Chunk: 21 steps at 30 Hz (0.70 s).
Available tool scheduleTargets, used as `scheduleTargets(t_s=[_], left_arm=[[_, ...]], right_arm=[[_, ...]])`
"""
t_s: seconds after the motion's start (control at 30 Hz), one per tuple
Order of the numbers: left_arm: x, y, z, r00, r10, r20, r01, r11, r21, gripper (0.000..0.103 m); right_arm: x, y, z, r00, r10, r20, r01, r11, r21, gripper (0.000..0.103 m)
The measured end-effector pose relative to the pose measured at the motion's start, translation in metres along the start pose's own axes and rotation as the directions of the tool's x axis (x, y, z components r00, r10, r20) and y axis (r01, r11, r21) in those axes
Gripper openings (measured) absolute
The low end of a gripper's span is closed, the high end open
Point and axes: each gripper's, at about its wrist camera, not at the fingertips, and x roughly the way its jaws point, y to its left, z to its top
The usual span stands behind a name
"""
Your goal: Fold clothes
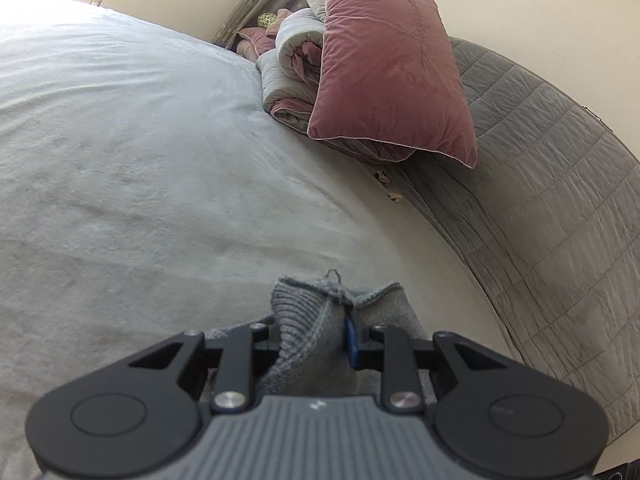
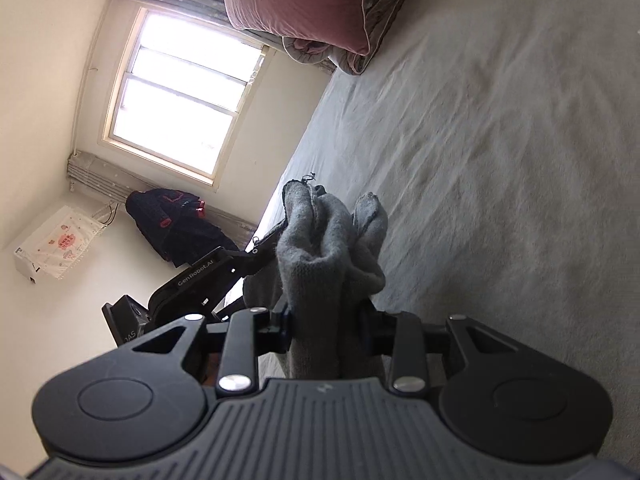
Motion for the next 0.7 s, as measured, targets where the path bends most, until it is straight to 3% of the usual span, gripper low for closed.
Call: scheduleTargets(t_s=[0.33, 0.7], left_arm=[[0.093, -0.092, 0.004, 0.997, -0.063, -0.038, 0.066, 0.995, 0.071, 0.026], [0.171, -0.141, -0.013, 0.989, -0.101, -0.109, 0.109, 0.991, 0.073, 0.025]], right_arm=[[-0.039, -0.032, 0.074, 0.986, -0.052, 0.156, 0.063, 0.996, -0.062, 0.034], [-0.065, -0.075, 0.126, 0.939, -0.155, 0.306, 0.18, 0.982, -0.055, 0.033]])
